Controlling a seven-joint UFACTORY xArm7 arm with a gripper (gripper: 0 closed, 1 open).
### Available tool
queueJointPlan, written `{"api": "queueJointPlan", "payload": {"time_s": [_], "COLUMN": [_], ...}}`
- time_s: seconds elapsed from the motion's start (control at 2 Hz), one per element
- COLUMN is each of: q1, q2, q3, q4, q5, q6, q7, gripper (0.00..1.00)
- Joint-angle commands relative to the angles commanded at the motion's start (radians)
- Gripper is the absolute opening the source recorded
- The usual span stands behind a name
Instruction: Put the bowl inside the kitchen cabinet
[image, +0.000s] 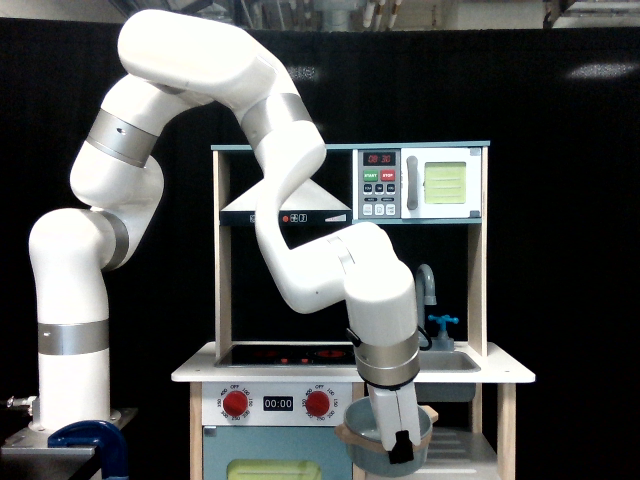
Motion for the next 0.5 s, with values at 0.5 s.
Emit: {"api": "queueJointPlan", "payload": {"time_s": [0.5], "q1": [0.069], "q2": [0.169], "q3": [0.155], "q4": [0.170], "q5": [0.063], "q6": [-0.137], "q7": [0.123], "gripper": [0.00]}}
